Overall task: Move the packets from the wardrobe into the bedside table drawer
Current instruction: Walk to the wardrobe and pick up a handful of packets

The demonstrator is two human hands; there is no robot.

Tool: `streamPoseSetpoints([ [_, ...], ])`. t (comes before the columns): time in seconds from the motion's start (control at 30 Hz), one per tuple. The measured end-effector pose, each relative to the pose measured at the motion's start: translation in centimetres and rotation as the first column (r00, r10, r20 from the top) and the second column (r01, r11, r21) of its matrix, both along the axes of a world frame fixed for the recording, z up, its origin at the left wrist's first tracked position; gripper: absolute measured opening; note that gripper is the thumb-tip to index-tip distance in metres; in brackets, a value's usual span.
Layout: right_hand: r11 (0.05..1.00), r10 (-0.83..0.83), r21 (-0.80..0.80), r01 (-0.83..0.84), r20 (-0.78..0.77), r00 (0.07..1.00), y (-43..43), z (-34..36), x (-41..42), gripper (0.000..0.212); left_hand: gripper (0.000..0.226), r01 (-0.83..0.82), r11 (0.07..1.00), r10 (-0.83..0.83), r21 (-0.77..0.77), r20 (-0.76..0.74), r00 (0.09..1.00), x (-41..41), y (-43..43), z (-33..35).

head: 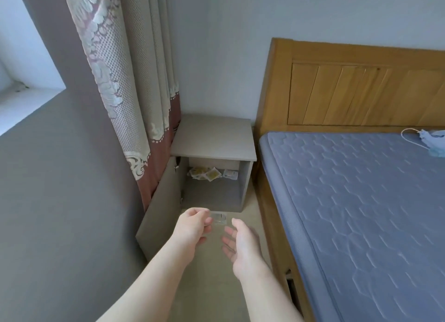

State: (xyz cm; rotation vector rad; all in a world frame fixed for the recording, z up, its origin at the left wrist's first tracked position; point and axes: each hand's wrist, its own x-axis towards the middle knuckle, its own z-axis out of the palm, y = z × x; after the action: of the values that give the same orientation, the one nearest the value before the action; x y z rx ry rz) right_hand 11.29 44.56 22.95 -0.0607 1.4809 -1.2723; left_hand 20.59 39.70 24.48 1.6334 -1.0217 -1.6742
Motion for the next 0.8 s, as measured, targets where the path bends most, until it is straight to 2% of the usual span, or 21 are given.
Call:
streamPoseSetpoints([
  [0.1, 1.000, 0.006, -0.001, -0.006, 0.019, 1.000, -6.5, -0.3, -1.3, 0.016, 0.013, -0.014, 1.000, 0.014, 0.003, 0.029, 0.999, -1.1, -6.9, -0.4],
  [0.23, 0.998, -0.019, 0.054, 0.018, 0.025, 1.000, -12.8, -2.0, -4.1, 0.014, 0.013, 0.009, 0.999, -0.012, 0.047, 0.048, 0.999, -3.6, -13.9, -1.6],
  [0.37, 0.993, 0.067, 0.095, -0.066, 0.000, 0.998, -19.8, -4.7, -7.9, 0.011, 0.012, -0.019, 0.998, 0.014, 0.068, 0.067, 0.998, -7.4, -21.1, -4.4],
  [0.5, 0.968, 0.193, 0.168, -0.185, -0.028, 0.981, -27.3, -8.8, -12.5, 0.015, 0.011, -0.092, 0.991, 0.080, 0.094, 0.124, 0.989, -11.4, -28.2, -9.8],
  [0.63, 0.909, 0.349, 0.270, -0.318, -0.076, 0.934, -34.3, -13.6, -16.6, 0.010, 0.014, -0.156, 0.978, 0.127, 0.139, 0.196, 0.972, -13.9, -34.0, -16.2],
  [0.8, 0.841, 0.504, 0.304, -0.448, -0.136, 0.853, -42.5, -25.5, -19.0, 0.008, 0.014, -0.128, 0.982, 0.078, 0.141, 0.312, 0.947, -14.8, -40.7, -28.3],
])
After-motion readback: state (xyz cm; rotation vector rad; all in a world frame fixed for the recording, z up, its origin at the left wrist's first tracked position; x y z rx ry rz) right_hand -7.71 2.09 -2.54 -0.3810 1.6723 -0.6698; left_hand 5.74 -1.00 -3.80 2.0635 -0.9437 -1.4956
